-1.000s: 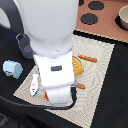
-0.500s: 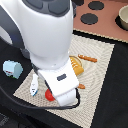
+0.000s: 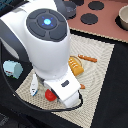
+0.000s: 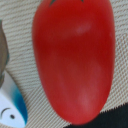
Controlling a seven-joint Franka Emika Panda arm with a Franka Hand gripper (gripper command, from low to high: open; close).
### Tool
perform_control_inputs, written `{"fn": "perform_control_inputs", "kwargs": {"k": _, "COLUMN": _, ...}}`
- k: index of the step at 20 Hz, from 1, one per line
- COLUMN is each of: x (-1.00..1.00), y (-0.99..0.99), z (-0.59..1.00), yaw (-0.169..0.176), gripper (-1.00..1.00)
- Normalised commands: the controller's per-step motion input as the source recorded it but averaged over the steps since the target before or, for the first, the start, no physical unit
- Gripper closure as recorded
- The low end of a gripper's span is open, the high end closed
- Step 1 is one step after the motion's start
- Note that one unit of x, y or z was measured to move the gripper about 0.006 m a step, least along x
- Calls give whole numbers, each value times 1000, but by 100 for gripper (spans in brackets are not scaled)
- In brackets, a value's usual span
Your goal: Interact with the objects in diverse but meaningful ways.
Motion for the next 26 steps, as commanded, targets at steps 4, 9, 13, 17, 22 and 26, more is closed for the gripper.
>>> {"fn": "perform_control_inputs", "kwargs": {"k": 4, "x": 0, "y": -204, "z": -127, "yaw": 42, "gripper": 100}}
{"fn": "perform_control_inputs", "kwargs": {"k": 9, "x": 0, "y": -173, "z": -100, "yaw": 37, "gripper": 100}}
{"fn": "perform_control_inputs", "kwargs": {"k": 13, "x": 142, "y": 13, "z": 561, "yaw": 4, "gripper": 100}}
{"fn": "perform_control_inputs", "kwargs": {"k": 17, "x": 94, "y": 566, "z": 1000, "yaw": 0, "gripper": 100}}
{"fn": "perform_control_inputs", "kwargs": {"k": 22, "x": -295, "y": 653, "z": 680, "yaw": -16, "gripper": 100}}
{"fn": "perform_control_inputs", "kwargs": {"k": 26, "x": -501, "y": 731, "z": 420, "yaw": -31, "gripper": 100}}
